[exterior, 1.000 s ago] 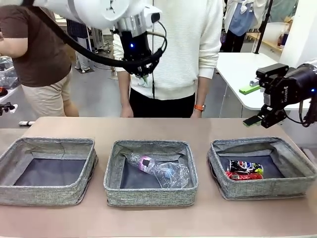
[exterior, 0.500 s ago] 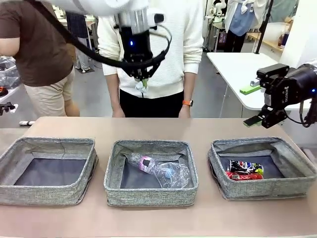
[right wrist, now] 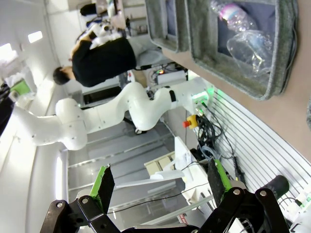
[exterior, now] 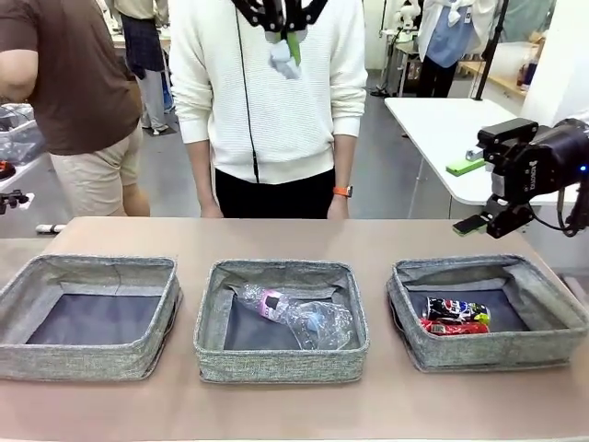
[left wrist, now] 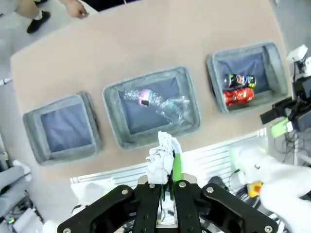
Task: Sort the waste into the appropriate baskets.
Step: Pick up the waste item pointed out by the person.
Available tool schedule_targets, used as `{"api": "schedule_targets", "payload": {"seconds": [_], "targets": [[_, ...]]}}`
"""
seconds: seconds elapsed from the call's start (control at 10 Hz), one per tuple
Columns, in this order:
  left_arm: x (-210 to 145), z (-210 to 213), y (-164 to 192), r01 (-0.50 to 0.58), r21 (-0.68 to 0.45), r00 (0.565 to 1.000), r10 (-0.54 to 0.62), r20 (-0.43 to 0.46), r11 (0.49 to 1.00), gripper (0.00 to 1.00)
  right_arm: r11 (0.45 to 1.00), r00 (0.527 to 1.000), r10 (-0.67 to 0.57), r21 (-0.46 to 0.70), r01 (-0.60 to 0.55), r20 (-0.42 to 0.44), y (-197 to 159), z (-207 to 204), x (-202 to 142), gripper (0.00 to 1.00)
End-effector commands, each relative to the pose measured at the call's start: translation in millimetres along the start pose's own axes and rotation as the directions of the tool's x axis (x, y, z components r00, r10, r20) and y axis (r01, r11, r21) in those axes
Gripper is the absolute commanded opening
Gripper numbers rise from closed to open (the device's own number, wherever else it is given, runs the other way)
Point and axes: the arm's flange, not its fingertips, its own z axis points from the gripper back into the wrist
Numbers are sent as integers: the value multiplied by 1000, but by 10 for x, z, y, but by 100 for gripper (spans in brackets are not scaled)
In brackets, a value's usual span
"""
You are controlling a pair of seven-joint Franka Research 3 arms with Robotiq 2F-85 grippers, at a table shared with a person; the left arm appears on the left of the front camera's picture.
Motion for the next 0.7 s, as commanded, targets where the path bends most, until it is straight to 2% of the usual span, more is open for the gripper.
{"api": "schedule_targets", "payload": {"seconds": [0.0, 0.2, 0.3, 0.6], "targets": [[77, -48, -14, -61, -14, 997, 62, 55, 998, 7, 1000, 1000, -15, 16, 15, 2, 67, 10, 4, 100], [114, -97, 20, -96, -1, 994, 96, 60, 995, 7, 1000, 1000, -15, 16, 15, 2, 67, 10, 4, 100], [87, -4, 1, -49, -24, 998, 50, 35, 998, 7, 1000, 1000, -15, 16, 15, 2, 67, 10, 4, 100], [87, -4, 1, -49, -24, 998, 50, 35, 998, 7, 1000, 1000, -15, 16, 15, 2, 67, 10, 4, 100]]}}
